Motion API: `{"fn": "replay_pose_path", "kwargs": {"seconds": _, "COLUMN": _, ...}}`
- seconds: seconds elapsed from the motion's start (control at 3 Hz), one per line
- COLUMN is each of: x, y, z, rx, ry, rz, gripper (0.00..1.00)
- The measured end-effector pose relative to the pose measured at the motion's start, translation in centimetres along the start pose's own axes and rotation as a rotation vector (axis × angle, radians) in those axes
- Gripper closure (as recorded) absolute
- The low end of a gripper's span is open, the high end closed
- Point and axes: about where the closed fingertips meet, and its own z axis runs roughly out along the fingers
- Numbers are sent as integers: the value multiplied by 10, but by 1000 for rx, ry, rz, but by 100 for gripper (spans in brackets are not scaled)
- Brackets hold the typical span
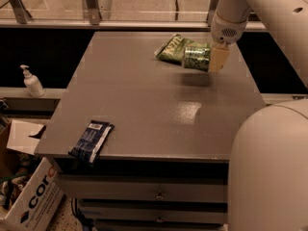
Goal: Place green can upright
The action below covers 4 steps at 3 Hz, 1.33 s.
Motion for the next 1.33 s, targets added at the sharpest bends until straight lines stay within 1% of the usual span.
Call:
{"fn": "replay_pose_path", "kwargs": {"seconds": 0.33, "x": -8, "y": 10, "z": -29, "rx": 15, "ry": -22, "rz": -33, "gripper": 100}}
{"fn": "replay_pose_path", "kwargs": {"seconds": 0.67, "x": -11, "y": 6, "z": -27, "rx": 31, "ry": -30, "rz": -33, "gripper": 100}}
{"fn": "replay_pose_path", "kwargs": {"seconds": 1.0, "x": -7, "y": 12, "z": -33, "rx": 67, "ry": -61, "rz": -92, "gripper": 100}}
{"fn": "replay_pose_path", "kwargs": {"seconds": 1.33, "x": -1, "y": 25, "z": -39, "rx": 91, "ry": -73, "rz": -209, "gripper": 100}}
